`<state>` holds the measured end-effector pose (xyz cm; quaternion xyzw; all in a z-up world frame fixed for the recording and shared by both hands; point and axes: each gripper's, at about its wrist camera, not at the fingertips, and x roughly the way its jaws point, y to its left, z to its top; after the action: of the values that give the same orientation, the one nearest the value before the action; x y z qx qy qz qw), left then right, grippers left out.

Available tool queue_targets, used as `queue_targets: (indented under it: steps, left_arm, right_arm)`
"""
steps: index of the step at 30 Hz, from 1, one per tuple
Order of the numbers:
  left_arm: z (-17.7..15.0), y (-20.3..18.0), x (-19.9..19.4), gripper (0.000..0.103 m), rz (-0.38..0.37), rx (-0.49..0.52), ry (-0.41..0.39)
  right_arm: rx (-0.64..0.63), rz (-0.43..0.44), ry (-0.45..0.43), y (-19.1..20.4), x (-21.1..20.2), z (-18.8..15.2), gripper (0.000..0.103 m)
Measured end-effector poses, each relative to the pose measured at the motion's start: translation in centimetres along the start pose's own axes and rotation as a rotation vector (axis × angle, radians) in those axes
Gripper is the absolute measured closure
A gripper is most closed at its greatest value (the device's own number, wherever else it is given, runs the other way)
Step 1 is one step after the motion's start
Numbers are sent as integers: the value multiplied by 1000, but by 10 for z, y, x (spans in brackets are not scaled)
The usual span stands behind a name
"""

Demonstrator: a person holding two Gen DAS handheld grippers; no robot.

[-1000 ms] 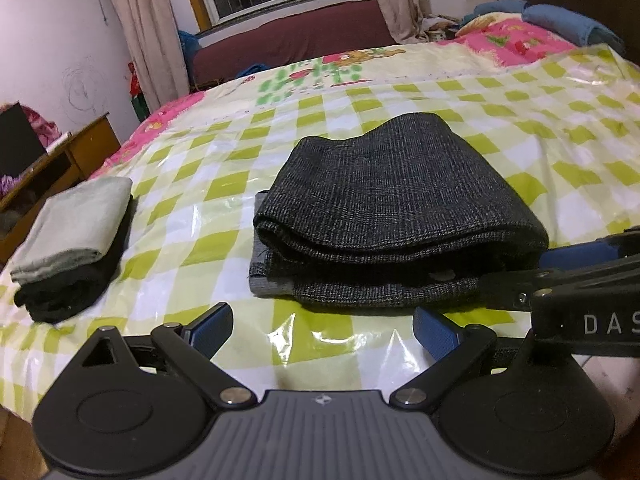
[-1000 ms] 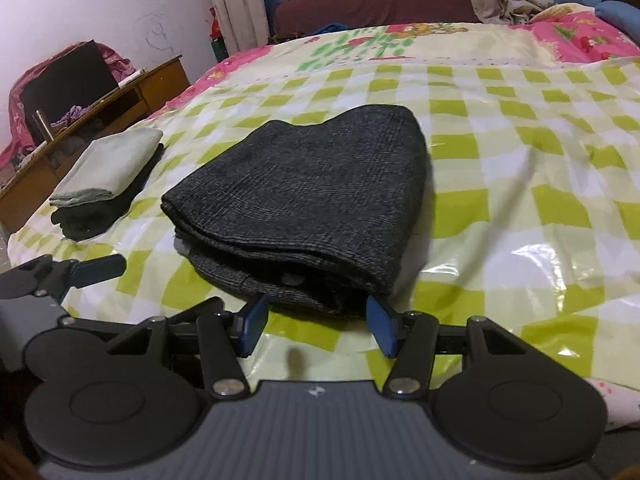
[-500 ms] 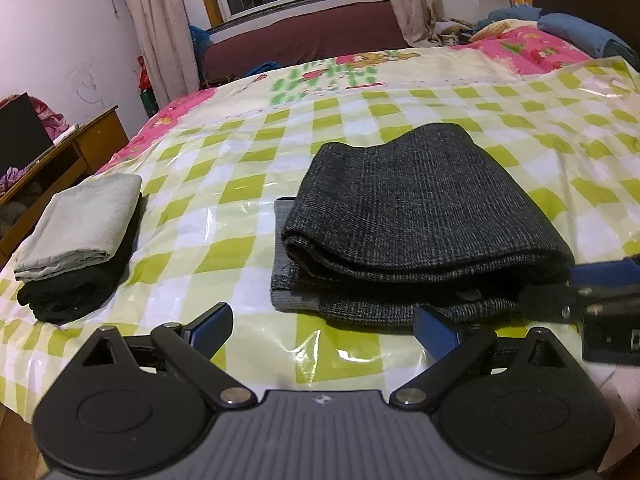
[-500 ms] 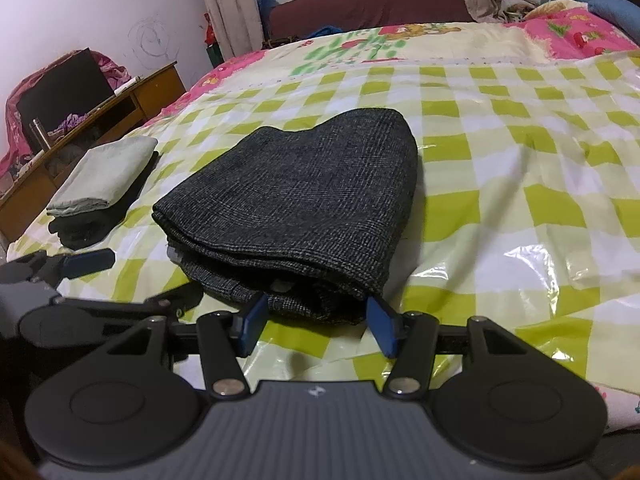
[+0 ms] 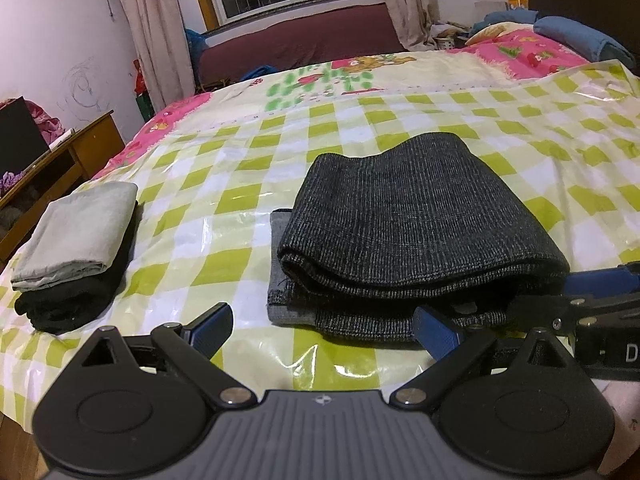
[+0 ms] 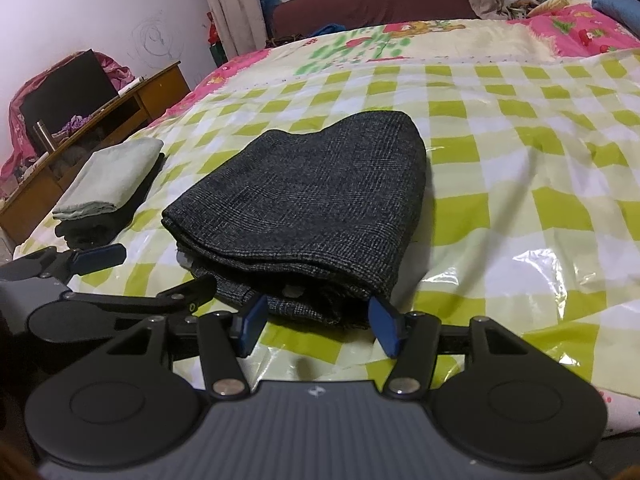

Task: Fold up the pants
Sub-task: 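Move the open right gripper toward the folded edge of the trousers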

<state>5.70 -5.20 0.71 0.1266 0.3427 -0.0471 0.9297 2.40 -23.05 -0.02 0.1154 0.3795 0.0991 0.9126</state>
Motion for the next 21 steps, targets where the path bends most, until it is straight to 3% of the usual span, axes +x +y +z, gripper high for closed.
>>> queue_targets:
  steps: [12,21]
  left_arm:
    - [5,3,-3,0,-2,1,-17]
    - [6,6,-3,0,2,-6,-24]
  right_arm:
    - [3,37,-30,8,-11,10,45]
    - [2,11,-27,6,-6,12,45]
